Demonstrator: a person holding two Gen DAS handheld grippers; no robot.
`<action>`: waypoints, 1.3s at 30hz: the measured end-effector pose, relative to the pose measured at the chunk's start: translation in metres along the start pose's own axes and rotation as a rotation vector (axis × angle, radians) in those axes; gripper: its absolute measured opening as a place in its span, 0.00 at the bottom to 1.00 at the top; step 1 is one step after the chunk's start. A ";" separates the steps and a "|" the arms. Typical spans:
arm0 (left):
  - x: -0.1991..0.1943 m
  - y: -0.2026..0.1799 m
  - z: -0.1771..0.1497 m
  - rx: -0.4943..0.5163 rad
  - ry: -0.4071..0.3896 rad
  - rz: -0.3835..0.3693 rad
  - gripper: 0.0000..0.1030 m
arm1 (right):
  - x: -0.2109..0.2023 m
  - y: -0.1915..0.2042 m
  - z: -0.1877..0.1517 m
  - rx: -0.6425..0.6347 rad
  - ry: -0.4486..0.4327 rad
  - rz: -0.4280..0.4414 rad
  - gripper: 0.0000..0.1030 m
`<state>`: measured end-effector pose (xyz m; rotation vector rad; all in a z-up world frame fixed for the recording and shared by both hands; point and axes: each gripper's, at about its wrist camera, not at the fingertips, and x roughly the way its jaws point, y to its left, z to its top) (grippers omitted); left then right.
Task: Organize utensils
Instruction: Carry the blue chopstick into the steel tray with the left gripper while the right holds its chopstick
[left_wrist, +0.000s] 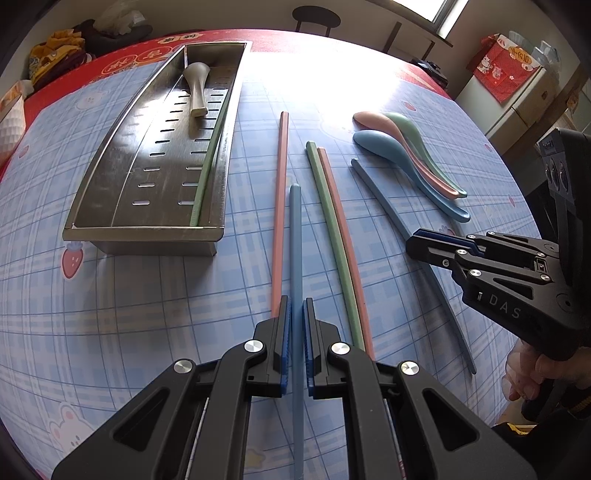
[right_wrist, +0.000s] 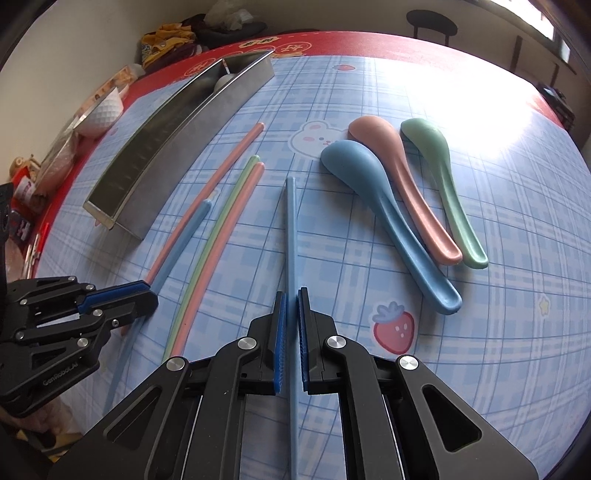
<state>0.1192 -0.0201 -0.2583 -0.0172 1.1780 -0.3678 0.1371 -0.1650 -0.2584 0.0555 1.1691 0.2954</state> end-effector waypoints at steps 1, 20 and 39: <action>0.000 0.000 0.000 0.000 0.000 0.000 0.08 | 0.000 0.000 -0.001 -0.005 -0.005 -0.001 0.06; -0.011 -0.001 -0.001 0.002 -0.007 0.000 0.06 | -0.002 -0.001 -0.003 0.003 -0.024 0.011 0.06; -0.085 0.033 0.054 -0.071 -0.190 -0.054 0.06 | -0.002 -0.012 -0.003 0.079 -0.023 0.069 0.06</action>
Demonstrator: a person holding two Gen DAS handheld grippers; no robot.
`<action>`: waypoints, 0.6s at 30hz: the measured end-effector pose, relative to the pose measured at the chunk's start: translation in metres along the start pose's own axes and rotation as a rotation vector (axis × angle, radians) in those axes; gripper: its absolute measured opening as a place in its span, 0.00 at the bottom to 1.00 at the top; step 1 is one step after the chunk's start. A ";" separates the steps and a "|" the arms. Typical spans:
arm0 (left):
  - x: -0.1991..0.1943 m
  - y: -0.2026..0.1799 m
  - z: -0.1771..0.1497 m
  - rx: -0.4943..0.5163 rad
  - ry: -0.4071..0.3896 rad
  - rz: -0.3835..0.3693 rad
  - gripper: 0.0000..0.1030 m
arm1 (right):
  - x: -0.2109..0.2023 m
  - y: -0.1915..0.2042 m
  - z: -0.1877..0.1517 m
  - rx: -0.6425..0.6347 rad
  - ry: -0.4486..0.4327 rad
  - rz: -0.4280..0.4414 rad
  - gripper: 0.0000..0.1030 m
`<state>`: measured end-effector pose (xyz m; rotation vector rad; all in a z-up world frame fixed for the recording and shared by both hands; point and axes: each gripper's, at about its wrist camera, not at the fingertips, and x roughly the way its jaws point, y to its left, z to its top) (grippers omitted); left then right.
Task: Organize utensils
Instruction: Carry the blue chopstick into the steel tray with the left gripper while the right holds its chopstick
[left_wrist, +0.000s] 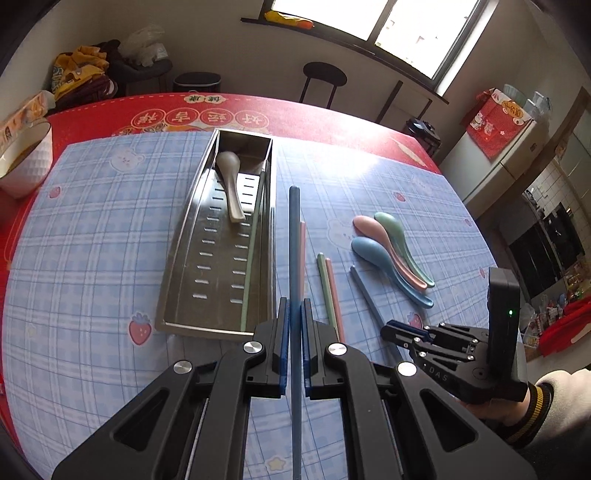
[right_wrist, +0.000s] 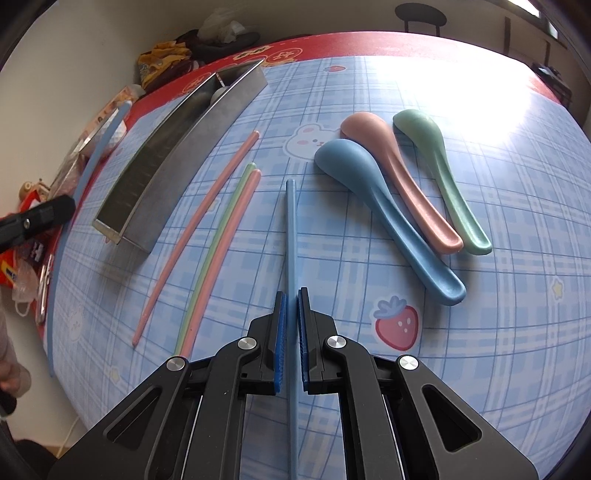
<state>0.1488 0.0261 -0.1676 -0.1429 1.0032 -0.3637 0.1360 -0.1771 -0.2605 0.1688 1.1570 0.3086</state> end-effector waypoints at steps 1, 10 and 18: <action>0.000 0.003 0.007 0.004 -0.006 0.003 0.06 | 0.000 -0.001 0.000 0.002 -0.001 0.001 0.06; 0.033 0.027 0.064 0.050 0.002 0.018 0.06 | -0.002 -0.001 -0.004 0.033 -0.024 -0.006 0.06; 0.090 0.039 0.095 0.057 0.088 0.003 0.06 | -0.004 -0.005 -0.009 0.133 -0.049 -0.004 0.06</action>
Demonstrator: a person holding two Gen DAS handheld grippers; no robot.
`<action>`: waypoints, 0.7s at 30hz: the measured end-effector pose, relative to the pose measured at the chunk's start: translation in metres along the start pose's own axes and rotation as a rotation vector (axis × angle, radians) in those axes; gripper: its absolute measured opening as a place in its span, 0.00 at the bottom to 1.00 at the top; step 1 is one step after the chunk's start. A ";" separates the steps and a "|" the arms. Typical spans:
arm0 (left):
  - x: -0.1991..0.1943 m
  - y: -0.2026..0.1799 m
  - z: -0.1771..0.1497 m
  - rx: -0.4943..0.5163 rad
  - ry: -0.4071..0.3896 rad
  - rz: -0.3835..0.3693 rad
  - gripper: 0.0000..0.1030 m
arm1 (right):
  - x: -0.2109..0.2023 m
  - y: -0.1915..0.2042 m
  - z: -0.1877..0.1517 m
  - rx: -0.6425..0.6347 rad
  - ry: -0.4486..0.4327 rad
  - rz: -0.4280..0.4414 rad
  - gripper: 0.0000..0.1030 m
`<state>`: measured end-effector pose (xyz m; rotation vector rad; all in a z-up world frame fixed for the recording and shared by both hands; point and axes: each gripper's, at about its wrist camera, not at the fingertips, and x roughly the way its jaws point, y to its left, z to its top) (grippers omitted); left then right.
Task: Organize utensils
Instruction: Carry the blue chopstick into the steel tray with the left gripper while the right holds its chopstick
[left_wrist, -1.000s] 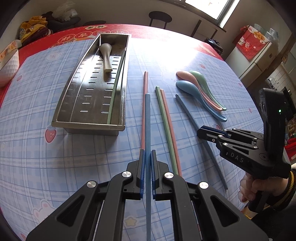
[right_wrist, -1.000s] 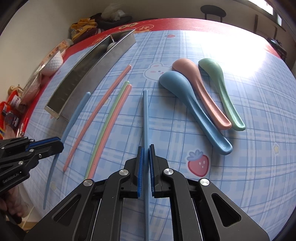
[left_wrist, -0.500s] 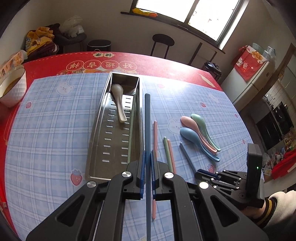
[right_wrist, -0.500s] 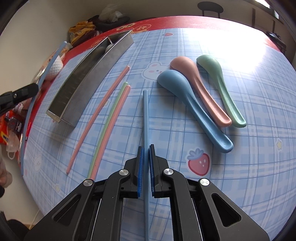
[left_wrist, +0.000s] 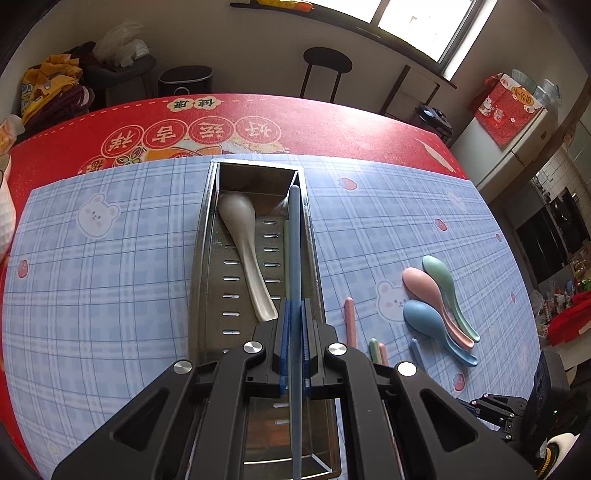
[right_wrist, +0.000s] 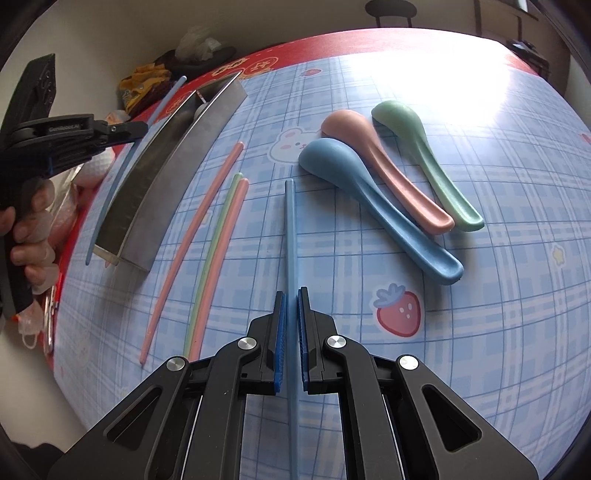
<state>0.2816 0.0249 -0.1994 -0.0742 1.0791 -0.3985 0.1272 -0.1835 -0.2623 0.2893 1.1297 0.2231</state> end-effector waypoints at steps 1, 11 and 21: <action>0.005 0.001 0.002 0.007 0.009 0.001 0.06 | -0.001 0.000 -0.001 0.003 -0.004 -0.004 0.06; 0.039 0.008 0.006 0.031 0.085 0.023 0.06 | -0.001 0.002 -0.005 0.041 -0.025 -0.021 0.06; 0.057 0.004 0.006 0.019 0.122 0.055 0.06 | -0.001 0.003 -0.006 0.052 -0.031 -0.033 0.06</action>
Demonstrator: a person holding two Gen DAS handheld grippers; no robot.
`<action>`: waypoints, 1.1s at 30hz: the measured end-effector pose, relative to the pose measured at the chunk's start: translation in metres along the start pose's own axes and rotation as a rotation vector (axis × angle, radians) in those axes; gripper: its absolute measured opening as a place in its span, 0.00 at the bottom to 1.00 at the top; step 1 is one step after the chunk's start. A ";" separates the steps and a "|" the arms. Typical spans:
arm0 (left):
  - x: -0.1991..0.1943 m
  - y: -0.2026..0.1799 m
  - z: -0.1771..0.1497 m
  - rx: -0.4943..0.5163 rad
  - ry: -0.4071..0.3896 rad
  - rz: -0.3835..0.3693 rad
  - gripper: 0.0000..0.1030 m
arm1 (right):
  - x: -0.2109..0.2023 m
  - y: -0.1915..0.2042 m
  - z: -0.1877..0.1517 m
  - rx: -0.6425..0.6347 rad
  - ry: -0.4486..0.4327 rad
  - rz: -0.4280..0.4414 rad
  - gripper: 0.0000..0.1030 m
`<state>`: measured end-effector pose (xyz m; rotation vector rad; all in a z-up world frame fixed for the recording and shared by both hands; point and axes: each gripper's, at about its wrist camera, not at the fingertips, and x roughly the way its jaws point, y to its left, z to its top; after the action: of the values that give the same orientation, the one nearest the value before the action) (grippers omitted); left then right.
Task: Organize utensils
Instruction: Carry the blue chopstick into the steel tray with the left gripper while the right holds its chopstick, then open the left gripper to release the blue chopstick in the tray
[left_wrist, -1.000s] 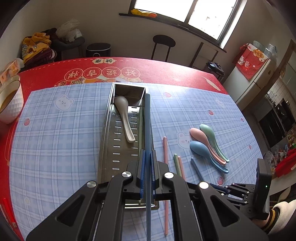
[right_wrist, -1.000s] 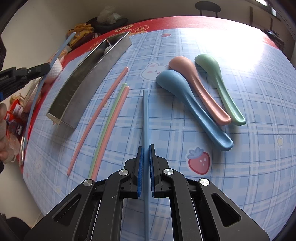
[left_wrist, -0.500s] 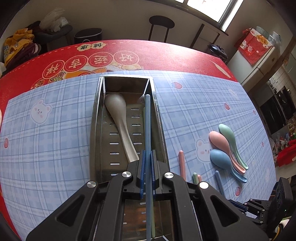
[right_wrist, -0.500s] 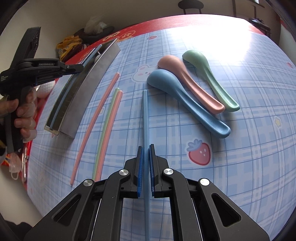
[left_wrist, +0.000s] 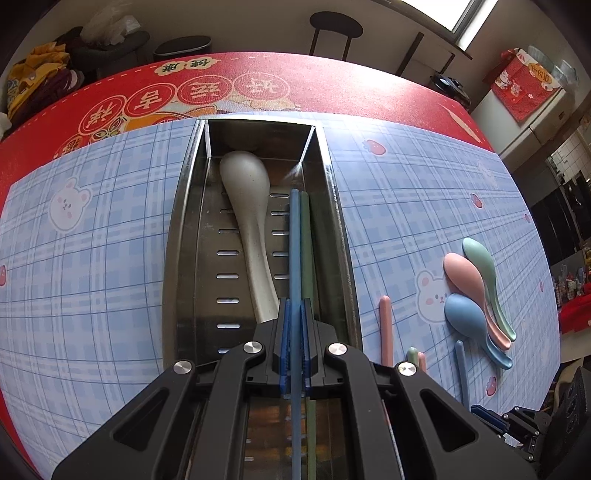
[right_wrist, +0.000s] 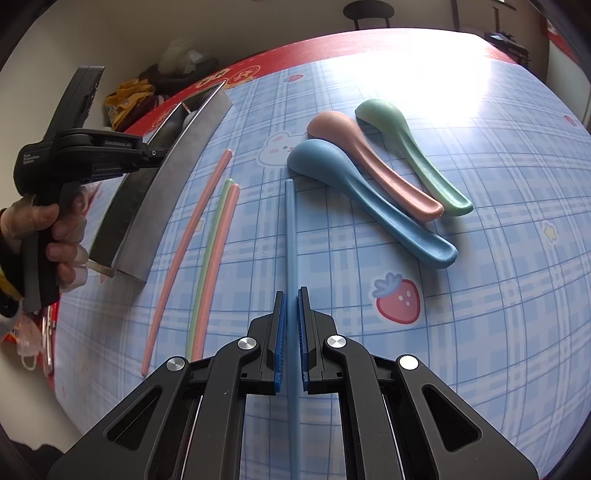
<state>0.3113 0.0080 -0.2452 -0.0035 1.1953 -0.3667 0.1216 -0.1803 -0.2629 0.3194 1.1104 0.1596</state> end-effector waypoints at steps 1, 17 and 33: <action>0.001 -0.001 0.000 0.006 0.002 0.006 0.06 | 0.000 0.000 0.000 0.000 0.000 0.000 0.06; -0.066 -0.005 -0.034 0.053 -0.095 -0.016 0.19 | 0.001 -0.003 0.005 0.038 0.025 0.010 0.06; -0.113 0.013 -0.115 0.024 -0.188 0.063 0.67 | -0.005 0.015 0.032 0.119 0.031 0.053 0.06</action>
<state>0.1747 0.0743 -0.1881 0.0201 1.0032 -0.3187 0.1488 -0.1731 -0.2409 0.4545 1.1452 0.1457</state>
